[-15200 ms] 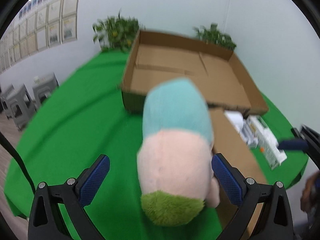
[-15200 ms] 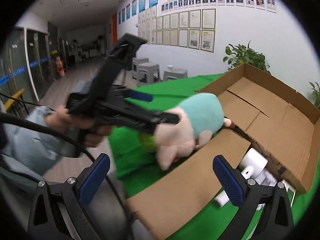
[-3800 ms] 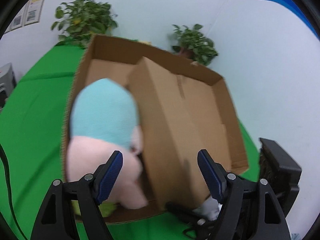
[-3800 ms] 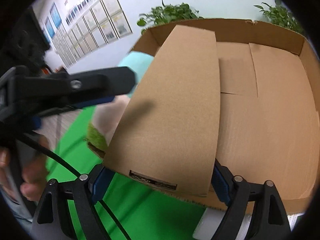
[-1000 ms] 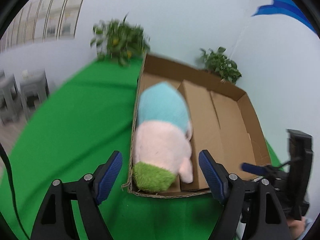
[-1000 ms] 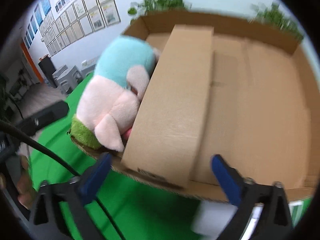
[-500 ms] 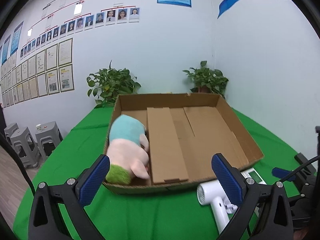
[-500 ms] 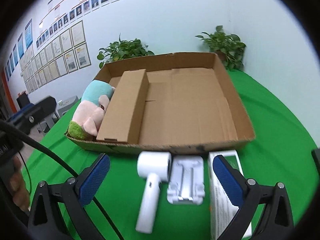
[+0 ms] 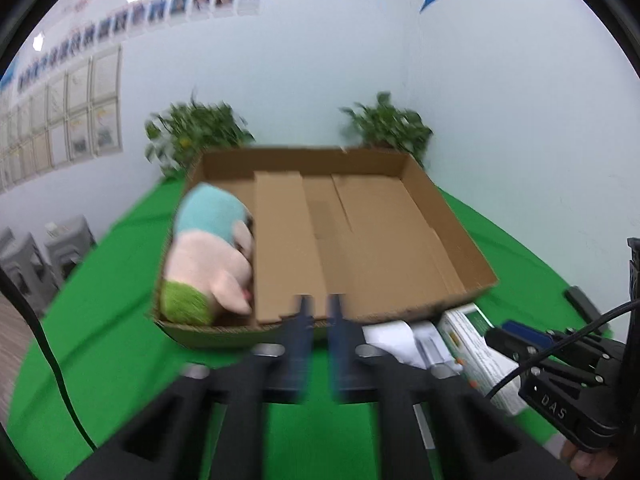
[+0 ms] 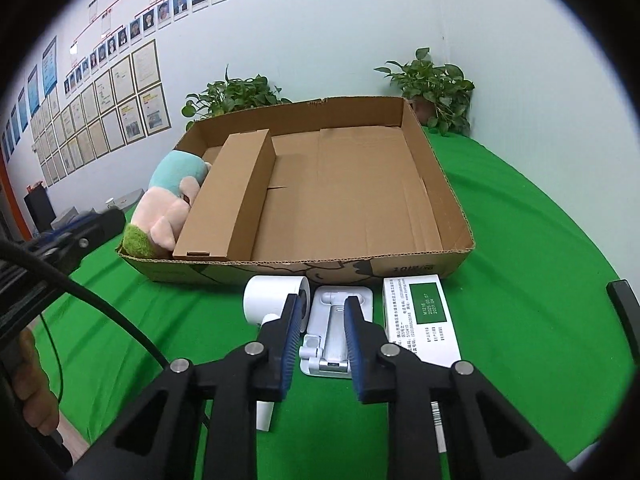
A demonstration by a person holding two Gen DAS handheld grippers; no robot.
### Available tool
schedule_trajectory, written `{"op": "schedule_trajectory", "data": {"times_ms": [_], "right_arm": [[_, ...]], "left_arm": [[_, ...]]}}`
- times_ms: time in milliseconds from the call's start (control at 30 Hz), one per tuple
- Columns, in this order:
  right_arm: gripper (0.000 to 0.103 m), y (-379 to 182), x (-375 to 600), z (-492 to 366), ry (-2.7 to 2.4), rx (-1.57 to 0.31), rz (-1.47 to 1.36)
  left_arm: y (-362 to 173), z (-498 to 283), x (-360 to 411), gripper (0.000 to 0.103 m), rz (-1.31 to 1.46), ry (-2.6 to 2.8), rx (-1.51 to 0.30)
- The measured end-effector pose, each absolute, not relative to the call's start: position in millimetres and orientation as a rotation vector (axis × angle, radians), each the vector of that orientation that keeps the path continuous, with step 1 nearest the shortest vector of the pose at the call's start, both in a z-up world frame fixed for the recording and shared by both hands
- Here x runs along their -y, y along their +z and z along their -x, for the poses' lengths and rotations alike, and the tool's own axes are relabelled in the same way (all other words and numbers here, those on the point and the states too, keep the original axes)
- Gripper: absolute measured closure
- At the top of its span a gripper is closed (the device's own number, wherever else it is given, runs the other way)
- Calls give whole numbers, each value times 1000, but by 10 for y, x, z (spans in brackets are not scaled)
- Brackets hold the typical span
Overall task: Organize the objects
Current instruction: 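Move the right gripper toward the white hair dryer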
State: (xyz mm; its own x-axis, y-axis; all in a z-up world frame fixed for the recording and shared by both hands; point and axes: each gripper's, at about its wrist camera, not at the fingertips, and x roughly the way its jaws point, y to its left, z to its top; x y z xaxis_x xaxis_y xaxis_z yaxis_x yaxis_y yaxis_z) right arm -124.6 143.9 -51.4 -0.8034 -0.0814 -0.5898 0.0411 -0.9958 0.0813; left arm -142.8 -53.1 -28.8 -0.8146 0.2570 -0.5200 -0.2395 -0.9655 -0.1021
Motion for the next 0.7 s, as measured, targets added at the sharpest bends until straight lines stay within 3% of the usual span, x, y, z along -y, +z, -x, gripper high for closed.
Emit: {"op": "schedule_trajectory", "data": {"times_ms": [67, 167, 200, 233, 267, 300, 367, 400, 467, 500, 700], "right_arm": [[92, -501, -1445, 1238, -2919, 97, -950], [96, -499, -1444, 1235, -2898, 83, -945], [96, -503, -1444, 1237, -2893, 80, -943], [96, -510, -1446, 1235, -2886, 81, -943], [96, -520, -1449, 1234, -2875, 84, -947], [96, -528, -1456, 1229, -2862, 94, -944], [93, -535, -1480, 1221, -2847, 114, -928], [86, -547, -1486, 1224, -2841, 111, -936], [21, -579, -1514, 1224, -2807, 143, -934], [14, -584, -1526, 1213, -2790, 163, -927], [11, -687, -1473, 1241, -2727, 125, -984]], "left_arm": [[-310, 1453, 546, 100, 799, 2763, 58], [-310, 1450, 588, 95, 778, 2771, 81], [-320, 1463, 594, 77, 780, 2768, 83], [-322, 1464, 604, 45, 784, 2772, 82], [-328, 1460, 626, 29, 784, 2782, 89], [-340, 1450, 657, 16, 767, 2791, 118], [-356, 1451, 702, 15, 762, 2763, 165], [-380, 1471, 713, 14, 781, 2751, 170], [-420, 1473, 709, 14, 809, 2747, 172], [-445, 1486, 714, 14, 823, 2733, 174], [-580, 1663, 762, 11, 936, 2615, 236]]}}
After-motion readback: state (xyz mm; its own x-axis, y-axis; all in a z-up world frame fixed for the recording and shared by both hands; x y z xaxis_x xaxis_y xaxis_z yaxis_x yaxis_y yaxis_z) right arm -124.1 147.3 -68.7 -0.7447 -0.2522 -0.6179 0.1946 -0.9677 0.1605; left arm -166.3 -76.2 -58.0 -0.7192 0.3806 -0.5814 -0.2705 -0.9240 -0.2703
